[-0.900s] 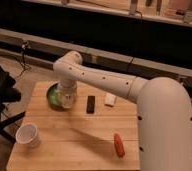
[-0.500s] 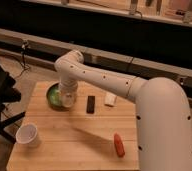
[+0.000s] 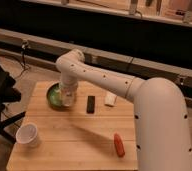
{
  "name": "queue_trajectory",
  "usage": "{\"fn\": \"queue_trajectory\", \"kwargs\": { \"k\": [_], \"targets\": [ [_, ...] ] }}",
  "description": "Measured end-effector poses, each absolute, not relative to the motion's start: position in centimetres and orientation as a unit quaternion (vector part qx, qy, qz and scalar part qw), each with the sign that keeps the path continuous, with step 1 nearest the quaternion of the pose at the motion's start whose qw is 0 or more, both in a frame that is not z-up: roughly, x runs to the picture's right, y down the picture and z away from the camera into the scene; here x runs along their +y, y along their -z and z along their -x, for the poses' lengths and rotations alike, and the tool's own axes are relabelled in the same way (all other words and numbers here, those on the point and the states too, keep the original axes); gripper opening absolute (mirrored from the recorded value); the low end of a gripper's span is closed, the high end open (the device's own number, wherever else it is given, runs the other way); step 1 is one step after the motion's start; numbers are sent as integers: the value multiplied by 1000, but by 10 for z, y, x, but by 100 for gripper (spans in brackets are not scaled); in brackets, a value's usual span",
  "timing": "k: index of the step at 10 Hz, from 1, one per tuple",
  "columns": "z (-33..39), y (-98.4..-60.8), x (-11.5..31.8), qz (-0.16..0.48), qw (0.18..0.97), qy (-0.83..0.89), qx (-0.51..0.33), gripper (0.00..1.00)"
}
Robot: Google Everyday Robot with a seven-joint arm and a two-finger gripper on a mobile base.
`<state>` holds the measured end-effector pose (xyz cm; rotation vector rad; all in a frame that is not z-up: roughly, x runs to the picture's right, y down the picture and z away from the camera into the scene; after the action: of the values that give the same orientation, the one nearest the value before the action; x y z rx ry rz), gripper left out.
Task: Place the bottle in the ceramic bowl
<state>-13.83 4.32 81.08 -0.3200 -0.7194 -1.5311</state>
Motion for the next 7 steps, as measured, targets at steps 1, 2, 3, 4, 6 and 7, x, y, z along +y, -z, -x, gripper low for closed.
{"fn": "queue_trajectory", "kwargs": {
  "k": [1, 2, 3, 4, 6, 7],
  "targets": [
    [138, -812, 43, 140, 651, 674, -320, 6],
    [139, -813, 42, 140, 651, 674, -322, 6],
    [139, -813, 41, 140, 650, 674, -323, 6],
    [140, -814, 40, 140, 648, 674, -325, 6],
    [140, -815, 39, 139, 648, 672, -330, 6],
    [139, -816, 38, 139, 648, 672, -332, 6]
  ]
}}
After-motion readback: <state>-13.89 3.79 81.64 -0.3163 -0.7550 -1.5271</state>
